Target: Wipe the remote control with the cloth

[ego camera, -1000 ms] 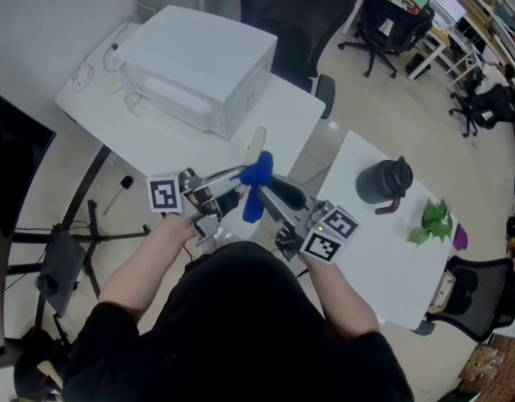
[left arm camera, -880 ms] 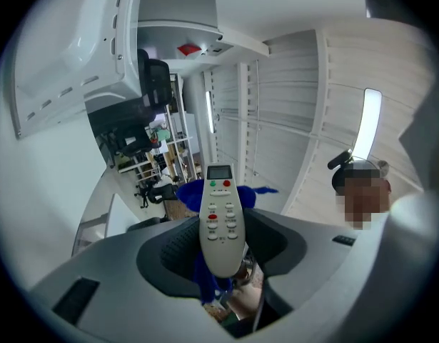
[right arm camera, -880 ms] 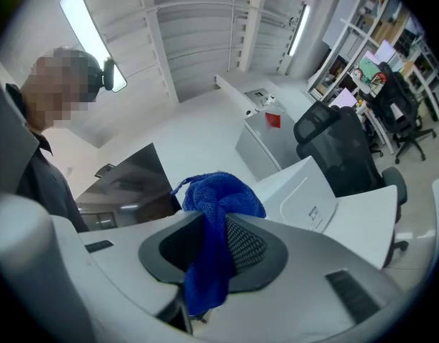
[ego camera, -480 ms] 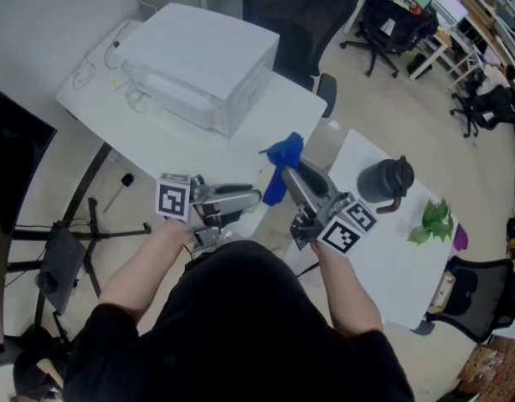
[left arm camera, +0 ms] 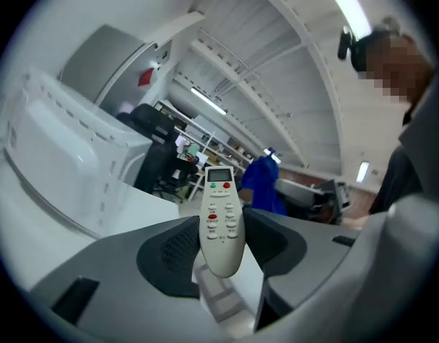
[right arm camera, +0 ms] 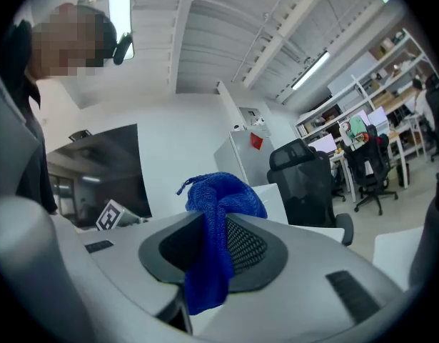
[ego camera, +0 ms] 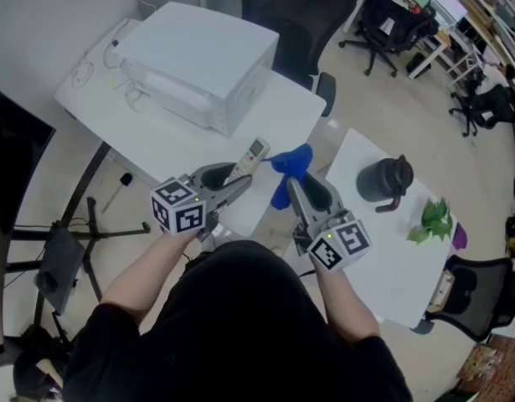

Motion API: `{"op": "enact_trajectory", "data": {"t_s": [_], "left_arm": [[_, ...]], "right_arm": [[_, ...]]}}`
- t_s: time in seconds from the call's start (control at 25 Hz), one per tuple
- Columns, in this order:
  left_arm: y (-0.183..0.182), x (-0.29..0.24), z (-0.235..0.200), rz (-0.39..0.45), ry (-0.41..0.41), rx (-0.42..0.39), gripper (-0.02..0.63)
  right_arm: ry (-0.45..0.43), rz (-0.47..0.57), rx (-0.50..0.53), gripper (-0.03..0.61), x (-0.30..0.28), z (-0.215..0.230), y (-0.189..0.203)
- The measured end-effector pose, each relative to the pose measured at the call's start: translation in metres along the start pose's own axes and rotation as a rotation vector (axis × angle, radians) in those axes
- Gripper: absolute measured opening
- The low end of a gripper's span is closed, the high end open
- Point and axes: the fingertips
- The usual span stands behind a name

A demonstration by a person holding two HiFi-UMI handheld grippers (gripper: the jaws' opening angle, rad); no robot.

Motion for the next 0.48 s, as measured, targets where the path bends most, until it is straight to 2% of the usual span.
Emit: {"op": "enact_trajectory", "data": {"t_s": [0.08, 0.2, 0.32, 0.48], "left_arm": [[0.009, -0.005, -0.02, -0.048, -0.154, -0.159, 0.196], [0.023, -0.014, -0.043, -0.107, -0.288, -0.292, 0.196], [0.04, -0.026, -0.069, -0.163, -0.384, -0.337, 0.196], [0.082, -0.025, -0.114, -0.286, -0.497, -0.336, 0.196]], "right_arm": [[0.021, -0.05, 0.073, 0.101, 0.001, -0.007, 0.011], [0.015, -0.124, 0.163, 0.101, 0.003, -0.023, 0.028], [0.003, -0.151, 0.229, 0.101, 0.005, -0.034, 0.037], [0.018, -0.186, 0.259, 0.101, 0.008, -0.037, 0.046]]}}
Point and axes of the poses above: the fingertips, and each gripper's own axes: x backward along the fingers, z to its right, y out of its underside, and after that the axes turned 8 degrees about -y, right-handed
